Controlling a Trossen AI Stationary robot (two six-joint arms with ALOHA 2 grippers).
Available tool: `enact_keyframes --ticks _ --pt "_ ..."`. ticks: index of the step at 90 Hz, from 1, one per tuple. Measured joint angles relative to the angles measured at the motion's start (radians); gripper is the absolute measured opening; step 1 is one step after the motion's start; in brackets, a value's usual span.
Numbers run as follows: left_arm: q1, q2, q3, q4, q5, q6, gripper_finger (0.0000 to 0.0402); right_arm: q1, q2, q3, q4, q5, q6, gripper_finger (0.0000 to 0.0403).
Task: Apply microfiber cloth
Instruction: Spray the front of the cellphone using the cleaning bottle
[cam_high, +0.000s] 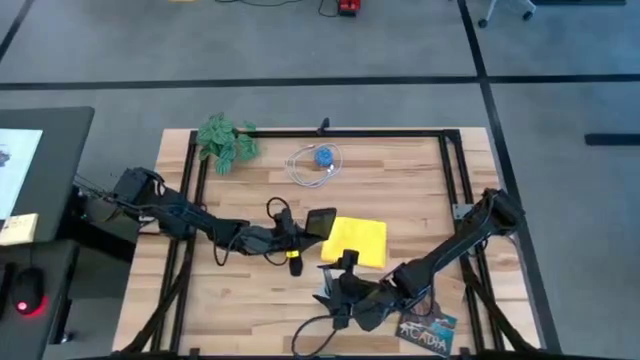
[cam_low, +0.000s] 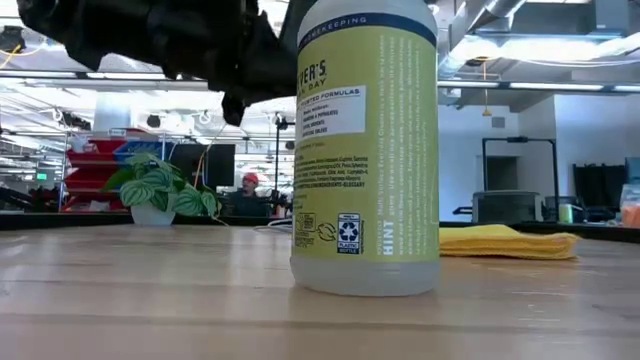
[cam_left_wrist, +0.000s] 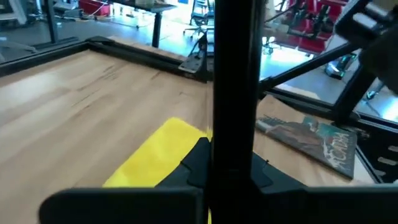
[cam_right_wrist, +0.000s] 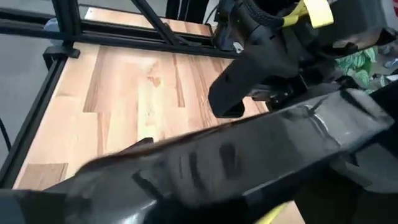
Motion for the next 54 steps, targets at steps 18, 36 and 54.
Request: enact_keyframes --ticks 18,36,54 --pt "-0.056 -0.035 0.0 -0.013 -0.158 0.013 0.0011 0.0 0.0 0.0 0.001 0.001 0.037 0.032" --pt "-0.124 -0.035 0.0 -0.003 -0.214 0.008 0.0011 0.0 0.0 0.0 0.003 0.002 0.052 0.032" --pt "-0.143 -0.035 -0.001 0.012 -0.249 0.01 0.0011 -0.001 0.0 0.0 0.002 0.002 0.059 0.032"
